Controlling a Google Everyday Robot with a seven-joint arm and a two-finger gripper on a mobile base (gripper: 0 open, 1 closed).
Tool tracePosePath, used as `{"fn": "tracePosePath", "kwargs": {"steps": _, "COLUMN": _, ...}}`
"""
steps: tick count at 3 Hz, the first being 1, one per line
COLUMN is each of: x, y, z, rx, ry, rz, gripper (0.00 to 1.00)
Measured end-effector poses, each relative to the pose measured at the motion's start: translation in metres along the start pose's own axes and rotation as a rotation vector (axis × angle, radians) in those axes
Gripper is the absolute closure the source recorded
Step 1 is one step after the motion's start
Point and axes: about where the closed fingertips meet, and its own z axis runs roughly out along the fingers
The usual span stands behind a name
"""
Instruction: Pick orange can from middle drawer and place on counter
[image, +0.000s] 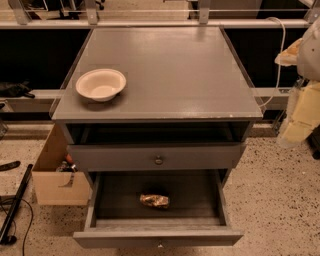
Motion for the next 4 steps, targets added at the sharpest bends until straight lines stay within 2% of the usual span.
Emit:
{"fn": "tracePosePath", "kwargs": {"steps": 1, "x": -0.003, "y": 0.0, "z": 0.001, "rx": 0.003, "ry": -0.006, "rz": -0.005, "gripper": 0.0}}
{"fn": "tracePosePath", "kwargs": {"steps": 2, "x": -0.007, "y": 0.008, "z": 0.016, "rx": -0.01, "ry": -0.084, "rz": 0.02, "gripper": 0.0}}
{"fn": "tracePosePath", "kwargs": {"steps": 3, "x": -0.006, "y": 0.03, "z": 0.061, "rx": -0.052, "ry": -0.242, "rz": 0.099, "gripper": 0.0}}
{"fn": "tracePosePath", "kwargs": {"steps": 4, "x": -0.009, "y": 0.047, "z": 0.109, "rx": -0.092, "ry": -0.37, "rz": 0.165, "gripper": 0.0}}
